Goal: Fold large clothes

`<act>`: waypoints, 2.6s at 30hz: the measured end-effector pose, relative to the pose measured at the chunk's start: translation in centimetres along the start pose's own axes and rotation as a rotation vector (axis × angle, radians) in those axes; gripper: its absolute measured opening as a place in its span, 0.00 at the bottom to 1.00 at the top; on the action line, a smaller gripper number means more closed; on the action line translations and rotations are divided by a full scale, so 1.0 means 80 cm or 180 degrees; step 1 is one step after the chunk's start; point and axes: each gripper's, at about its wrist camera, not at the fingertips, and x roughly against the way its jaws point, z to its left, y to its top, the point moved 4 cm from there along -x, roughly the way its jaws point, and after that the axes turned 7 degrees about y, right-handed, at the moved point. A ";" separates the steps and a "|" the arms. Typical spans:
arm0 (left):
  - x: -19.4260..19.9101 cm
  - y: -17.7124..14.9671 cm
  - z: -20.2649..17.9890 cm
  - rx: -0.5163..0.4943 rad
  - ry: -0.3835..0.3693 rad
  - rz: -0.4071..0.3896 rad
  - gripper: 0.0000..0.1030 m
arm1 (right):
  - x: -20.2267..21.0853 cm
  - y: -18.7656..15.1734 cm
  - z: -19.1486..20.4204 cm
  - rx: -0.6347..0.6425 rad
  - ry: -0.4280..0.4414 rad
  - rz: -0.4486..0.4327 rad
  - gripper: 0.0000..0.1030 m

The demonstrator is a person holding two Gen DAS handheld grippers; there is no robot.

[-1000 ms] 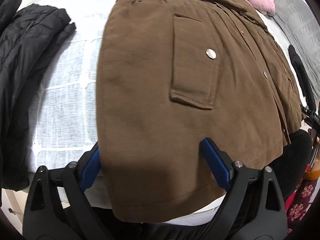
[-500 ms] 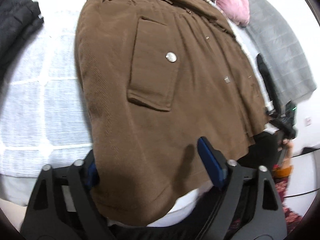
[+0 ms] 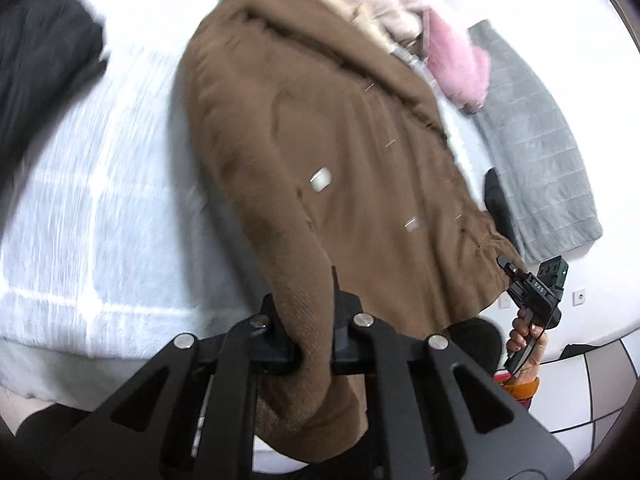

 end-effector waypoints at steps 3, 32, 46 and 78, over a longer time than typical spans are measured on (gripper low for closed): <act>0.030 0.028 -0.024 -0.0049 -0.0132 -0.0257 0.11 | 0.011 0.031 0.033 0.0150 0.0082 -0.0178 0.19; -0.094 0.418 0.001 -0.0032 0.0525 -0.1079 0.14 | -0.212 0.396 0.020 0.0037 -0.0276 -0.0688 0.20; -0.142 0.423 0.009 -0.0346 0.0704 -0.0688 0.28 | -0.275 0.390 -0.040 -0.0079 -0.0246 -0.0283 0.47; -0.183 0.361 0.072 0.0434 0.0211 -0.0119 0.19 | -0.318 0.337 -0.090 -0.0744 0.0399 0.0525 0.26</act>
